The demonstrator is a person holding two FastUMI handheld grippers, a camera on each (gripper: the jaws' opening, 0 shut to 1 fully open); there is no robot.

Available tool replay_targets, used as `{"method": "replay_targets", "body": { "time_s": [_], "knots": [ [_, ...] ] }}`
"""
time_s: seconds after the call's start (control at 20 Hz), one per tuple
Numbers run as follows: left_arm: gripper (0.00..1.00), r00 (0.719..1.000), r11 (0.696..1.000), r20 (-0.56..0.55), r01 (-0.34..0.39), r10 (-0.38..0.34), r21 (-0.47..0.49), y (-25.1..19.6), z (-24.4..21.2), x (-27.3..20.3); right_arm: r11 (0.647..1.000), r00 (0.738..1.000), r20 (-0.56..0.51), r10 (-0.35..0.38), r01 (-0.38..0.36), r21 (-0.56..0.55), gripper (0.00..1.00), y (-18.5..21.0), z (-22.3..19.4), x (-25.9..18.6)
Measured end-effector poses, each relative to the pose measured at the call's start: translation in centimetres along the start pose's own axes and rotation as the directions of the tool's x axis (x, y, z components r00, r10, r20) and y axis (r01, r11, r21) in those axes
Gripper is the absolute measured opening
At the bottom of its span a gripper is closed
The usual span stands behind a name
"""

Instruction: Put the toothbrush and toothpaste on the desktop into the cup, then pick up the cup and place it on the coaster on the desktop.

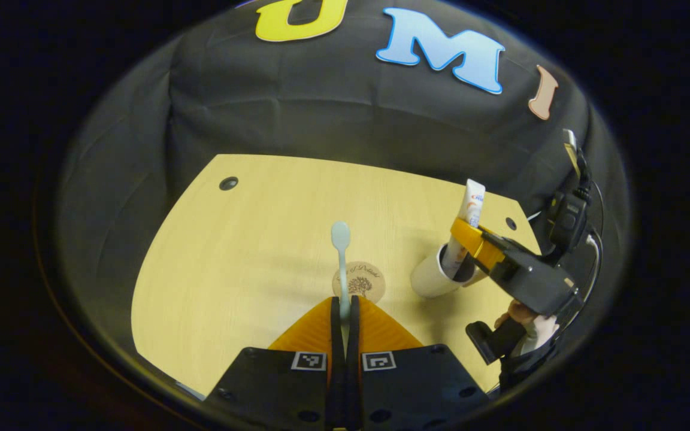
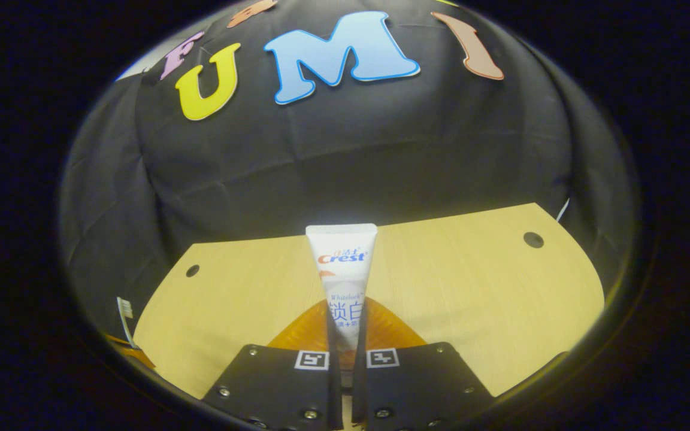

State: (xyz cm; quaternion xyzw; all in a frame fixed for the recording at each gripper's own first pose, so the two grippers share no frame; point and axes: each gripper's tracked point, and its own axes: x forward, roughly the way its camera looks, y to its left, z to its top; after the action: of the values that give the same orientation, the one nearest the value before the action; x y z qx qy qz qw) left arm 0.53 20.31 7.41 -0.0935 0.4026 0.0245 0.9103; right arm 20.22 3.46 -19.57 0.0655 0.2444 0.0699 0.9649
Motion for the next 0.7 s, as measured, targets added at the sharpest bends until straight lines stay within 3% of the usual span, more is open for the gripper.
{"method": "replay_targets", "body": {
  "time_s": [0.7],
  "knots": [
    [0.08, 0.999, 1.000, 0.052, 0.010, -0.009, -0.018, -0.6, 3.4, -0.5, 1.000, 1.000, -0.017, 0.004, -0.004, -0.006, 0.27, 0.0, -2.5, -2.1]
  ]
}}
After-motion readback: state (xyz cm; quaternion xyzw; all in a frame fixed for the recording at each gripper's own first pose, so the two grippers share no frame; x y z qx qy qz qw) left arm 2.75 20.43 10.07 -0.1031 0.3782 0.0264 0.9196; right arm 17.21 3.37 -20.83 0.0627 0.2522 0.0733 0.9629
